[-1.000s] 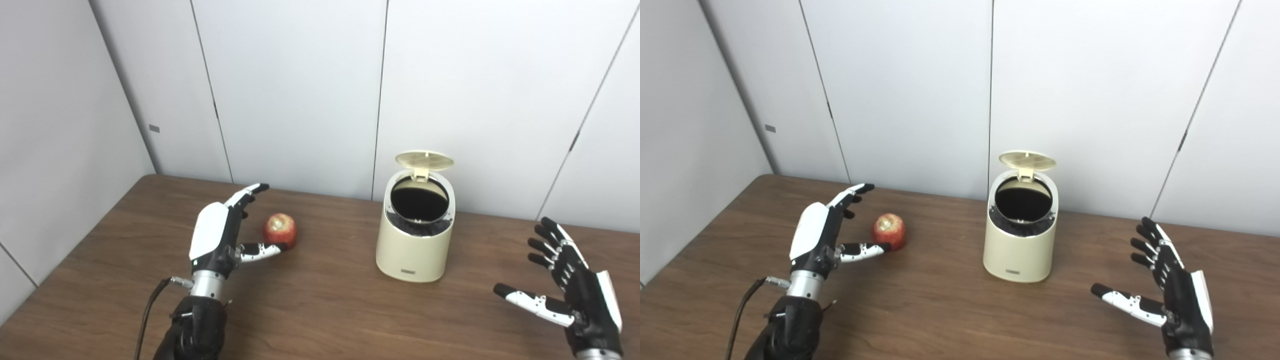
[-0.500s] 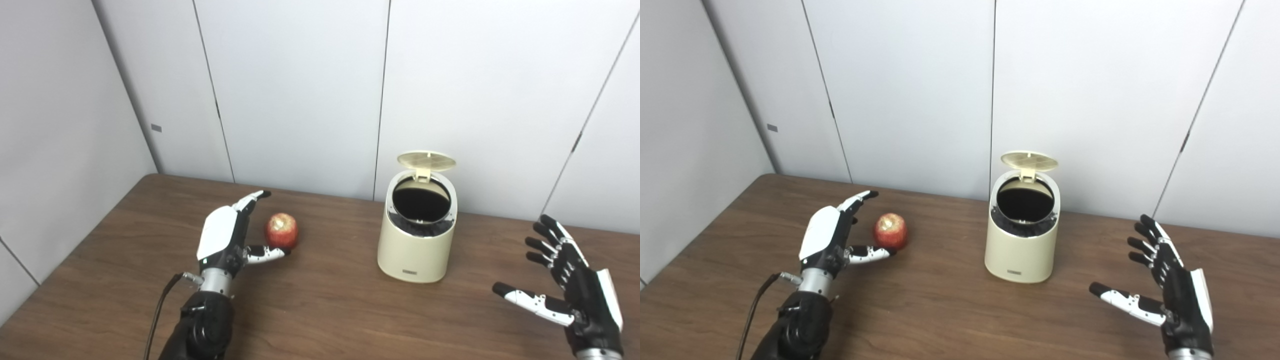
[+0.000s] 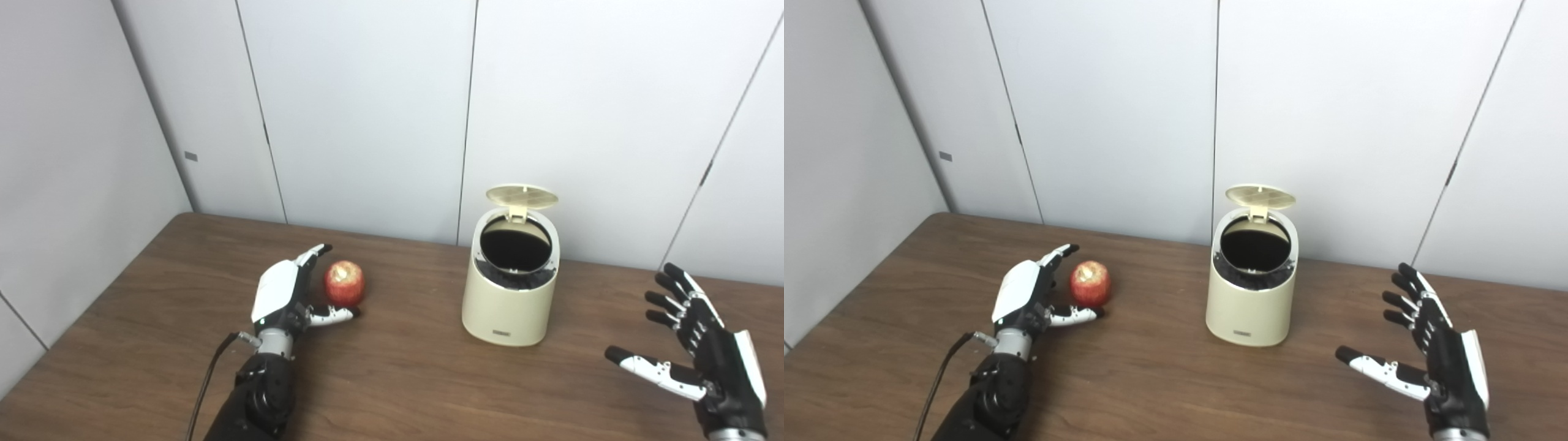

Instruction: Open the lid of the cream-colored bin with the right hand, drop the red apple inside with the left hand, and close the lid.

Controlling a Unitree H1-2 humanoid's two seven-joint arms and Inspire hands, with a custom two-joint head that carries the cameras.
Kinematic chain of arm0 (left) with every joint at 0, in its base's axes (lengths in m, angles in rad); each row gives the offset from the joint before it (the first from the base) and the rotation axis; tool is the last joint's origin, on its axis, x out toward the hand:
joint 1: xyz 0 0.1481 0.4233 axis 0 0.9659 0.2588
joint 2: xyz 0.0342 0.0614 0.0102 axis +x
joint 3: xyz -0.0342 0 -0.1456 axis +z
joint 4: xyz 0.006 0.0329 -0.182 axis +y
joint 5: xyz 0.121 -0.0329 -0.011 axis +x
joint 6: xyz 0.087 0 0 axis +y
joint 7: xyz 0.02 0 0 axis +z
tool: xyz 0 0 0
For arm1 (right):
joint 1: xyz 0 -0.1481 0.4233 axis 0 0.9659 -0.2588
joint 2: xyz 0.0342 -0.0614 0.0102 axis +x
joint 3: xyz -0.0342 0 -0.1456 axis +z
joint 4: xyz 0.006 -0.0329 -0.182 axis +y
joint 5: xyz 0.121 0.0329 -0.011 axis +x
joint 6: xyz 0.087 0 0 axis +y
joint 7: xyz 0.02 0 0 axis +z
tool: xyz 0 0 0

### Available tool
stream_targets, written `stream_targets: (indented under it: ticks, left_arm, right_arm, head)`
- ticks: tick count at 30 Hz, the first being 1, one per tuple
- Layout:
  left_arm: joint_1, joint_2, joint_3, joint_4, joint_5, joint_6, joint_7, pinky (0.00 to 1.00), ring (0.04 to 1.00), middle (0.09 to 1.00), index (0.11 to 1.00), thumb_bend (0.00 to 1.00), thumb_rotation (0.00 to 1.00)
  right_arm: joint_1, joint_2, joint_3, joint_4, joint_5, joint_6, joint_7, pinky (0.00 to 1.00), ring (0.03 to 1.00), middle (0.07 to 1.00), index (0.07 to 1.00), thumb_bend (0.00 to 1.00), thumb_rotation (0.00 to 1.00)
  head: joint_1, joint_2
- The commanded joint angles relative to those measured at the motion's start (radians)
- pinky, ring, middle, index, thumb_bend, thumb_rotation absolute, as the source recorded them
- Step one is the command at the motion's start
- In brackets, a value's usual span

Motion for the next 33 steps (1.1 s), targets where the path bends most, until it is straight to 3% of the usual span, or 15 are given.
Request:
stream_targets:
  ticks: [1,12,19,27,30,33]
  left_arm:
    - [-0.058,0.023,-0.005,0.007,-0.006,-0.028,0.034,0.67,0.869,0.88,0.883,0.85,0.16]
    - [-0.098,0.041,-0.052,0.107,-0.014,-0.044,0.078,0.7,0.863,0.886,0.876,0.82,0.15]
    - [-0.114,0.026,-0.061,0.124,-0.058,-0.04,0.053,0.65,0.807,0.859,0.866,0.82,0.15]
    - [-0.115,0.019,-0.092,0.132,-0.07,-0.039,0.035,0.66,0.802,0.853,0.858,0.81,0.14]
    - [-0.114,0.023,-0.107,0.143,-0.065,-0.048,0.035,0.62,0.744,0.803,0.827,0.81,0.12]
    - [-0.112,0.027,-0.117,0.151,-0.071,-0.07,0.038,0.52,0.63,0.707,0.756,0.79,0.04]
  right_arm:
    - [-0.019,-0.003,0.001,-0.043,-0.007,-0.007,-0.001,0.75,0.818,0.882,0.89,0.72,0.03]
    - [-0.007,0.001,0.008,-0.068,-0.017,0.002,-0.002,0.73,0.806,0.877,0.893,0.73,0.03]
    - [-0.003,0.001,0.011,-0.082,-0.035,0.005,-0.008,0.71,0.797,0.868,0.89,0.73,0.04]
    - [-0.002,0.002,0.009,-0.09,-0.033,0.009,-0.005,0.73,0.806,0.877,0.892,0.73,0.04]
    - [-0.002,0.0,0.008,-0.089,-0.034,0.008,-0.006,0.72,0.801,0.879,0.89,0.72,0.02]
    - [-0.003,0.002,0.006,-0.09,-0.028,0.009,-0.005,0.72,0.8,0.878,0.888,0.72,0.02]
  head:
    - [0.0,0.001]
    - [-0.012,0.009]
    - [-0.017,0.019]
    - [-0.022,0.027]
    - [-0.023,0.03]
    - [-0.022,0.033]
